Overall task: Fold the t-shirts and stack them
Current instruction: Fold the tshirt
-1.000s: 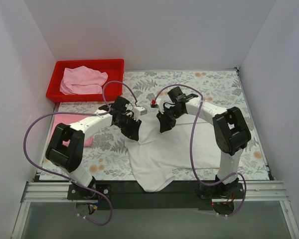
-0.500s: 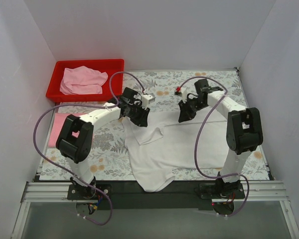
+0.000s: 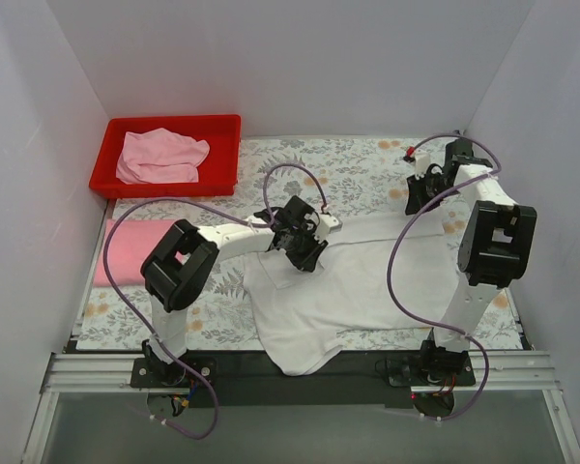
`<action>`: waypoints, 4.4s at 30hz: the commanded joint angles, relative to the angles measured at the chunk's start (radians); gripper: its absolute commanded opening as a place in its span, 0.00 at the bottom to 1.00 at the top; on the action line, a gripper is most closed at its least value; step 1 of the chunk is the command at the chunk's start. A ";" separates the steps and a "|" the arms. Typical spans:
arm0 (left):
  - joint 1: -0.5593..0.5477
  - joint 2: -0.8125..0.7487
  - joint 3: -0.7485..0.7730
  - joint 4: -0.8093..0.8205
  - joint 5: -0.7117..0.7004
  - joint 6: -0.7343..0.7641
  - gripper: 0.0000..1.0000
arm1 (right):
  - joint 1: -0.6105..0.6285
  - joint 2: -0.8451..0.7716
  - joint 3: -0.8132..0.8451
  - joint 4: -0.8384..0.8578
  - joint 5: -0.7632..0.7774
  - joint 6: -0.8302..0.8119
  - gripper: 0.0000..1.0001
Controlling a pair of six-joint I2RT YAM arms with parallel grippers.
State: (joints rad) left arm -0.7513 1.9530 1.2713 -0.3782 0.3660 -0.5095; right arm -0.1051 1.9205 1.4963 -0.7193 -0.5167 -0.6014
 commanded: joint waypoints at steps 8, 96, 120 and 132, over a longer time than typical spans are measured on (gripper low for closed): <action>0.013 -0.238 -0.092 -0.109 -0.067 0.037 0.27 | -0.057 -0.002 -0.037 -0.048 0.154 -0.146 0.14; 0.136 -0.054 0.043 -0.323 -0.047 0.158 0.43 | -0.074 0.186 0.130 -0.074 0.426 -0.515 0.07; 0.130 -0.134 0.043 -0.320 -0.052 0.147 0.04 | -0.076 0.172 0.124 -0.075 0.437 -0.525 0.06; 0.129 -0.175 0.059 -0.370 -0.052 0.154 0.03 | -0.076 0.150 0.130 -0.078 0.442 -0.540 0.06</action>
State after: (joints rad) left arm -0.6174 1.8477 1.3045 -0.7265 0.2996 -0.3656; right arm -0.1757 2.1017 1.5932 -0.7689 -0.0872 -1.0779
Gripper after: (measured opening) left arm 0.039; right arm 0.085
